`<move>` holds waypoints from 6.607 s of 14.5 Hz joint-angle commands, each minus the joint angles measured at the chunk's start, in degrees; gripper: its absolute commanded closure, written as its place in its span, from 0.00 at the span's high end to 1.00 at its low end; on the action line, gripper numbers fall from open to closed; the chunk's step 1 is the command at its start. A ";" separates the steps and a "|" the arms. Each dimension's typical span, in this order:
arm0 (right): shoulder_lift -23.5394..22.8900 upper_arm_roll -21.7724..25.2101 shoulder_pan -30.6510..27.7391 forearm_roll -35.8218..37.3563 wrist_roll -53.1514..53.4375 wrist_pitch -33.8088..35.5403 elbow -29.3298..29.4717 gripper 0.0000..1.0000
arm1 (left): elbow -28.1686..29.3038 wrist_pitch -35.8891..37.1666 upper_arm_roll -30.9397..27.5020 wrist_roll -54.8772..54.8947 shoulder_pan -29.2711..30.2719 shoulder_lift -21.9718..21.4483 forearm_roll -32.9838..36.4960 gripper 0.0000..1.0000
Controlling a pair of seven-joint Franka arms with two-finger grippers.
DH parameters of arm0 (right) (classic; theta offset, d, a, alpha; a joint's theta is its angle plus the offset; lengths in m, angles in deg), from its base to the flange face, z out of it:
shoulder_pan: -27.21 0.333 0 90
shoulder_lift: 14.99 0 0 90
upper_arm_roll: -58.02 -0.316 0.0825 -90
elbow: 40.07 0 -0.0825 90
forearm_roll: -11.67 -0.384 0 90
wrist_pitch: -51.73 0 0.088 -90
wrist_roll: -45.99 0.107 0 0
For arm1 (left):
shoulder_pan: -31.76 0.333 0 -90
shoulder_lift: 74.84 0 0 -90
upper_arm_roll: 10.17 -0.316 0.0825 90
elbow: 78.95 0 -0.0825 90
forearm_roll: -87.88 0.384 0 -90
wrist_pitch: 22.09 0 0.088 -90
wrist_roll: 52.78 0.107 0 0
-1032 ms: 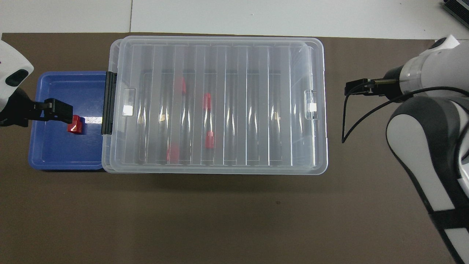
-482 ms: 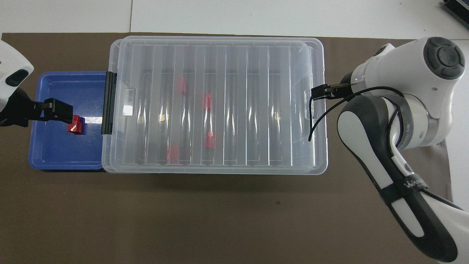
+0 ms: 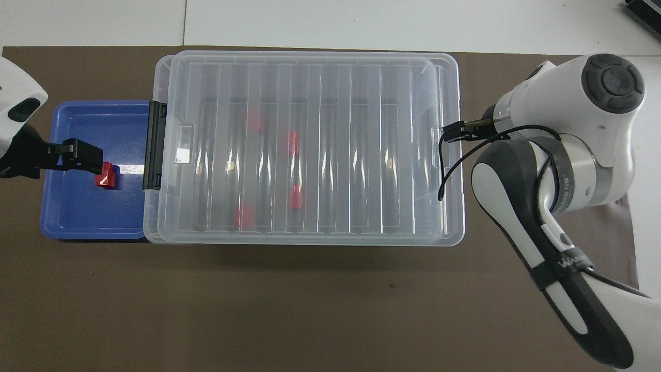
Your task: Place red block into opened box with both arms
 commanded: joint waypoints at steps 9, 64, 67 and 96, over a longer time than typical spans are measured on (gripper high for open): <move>0.12 0.19 -2.37 7.96 1.29 2.85 0.37 1.00 | -1.16 1.08 -0.43 -0.85 -0.62 0.54 -0.30 1.00; 17.87 -1.30 -13.80 1.64 0.76 25.96 1.51 1.00 | 27.40 -50.61 -1.92 11.54 11.77 15.49 1.55 0.32; 17.34 -3.31 -13.80 1.46 1.55 27.03 2.74 1.00 | 26.35 -48.94 -1.92 11.10 11.77 15.49 1.55 0.04; 17.69 -4.64 -14.15 1.46 2.69 26.50 1.95 1.00 | 16.67 -34.68 0.01 -31.79 -14.07 12.93 -1.01 0.04</move>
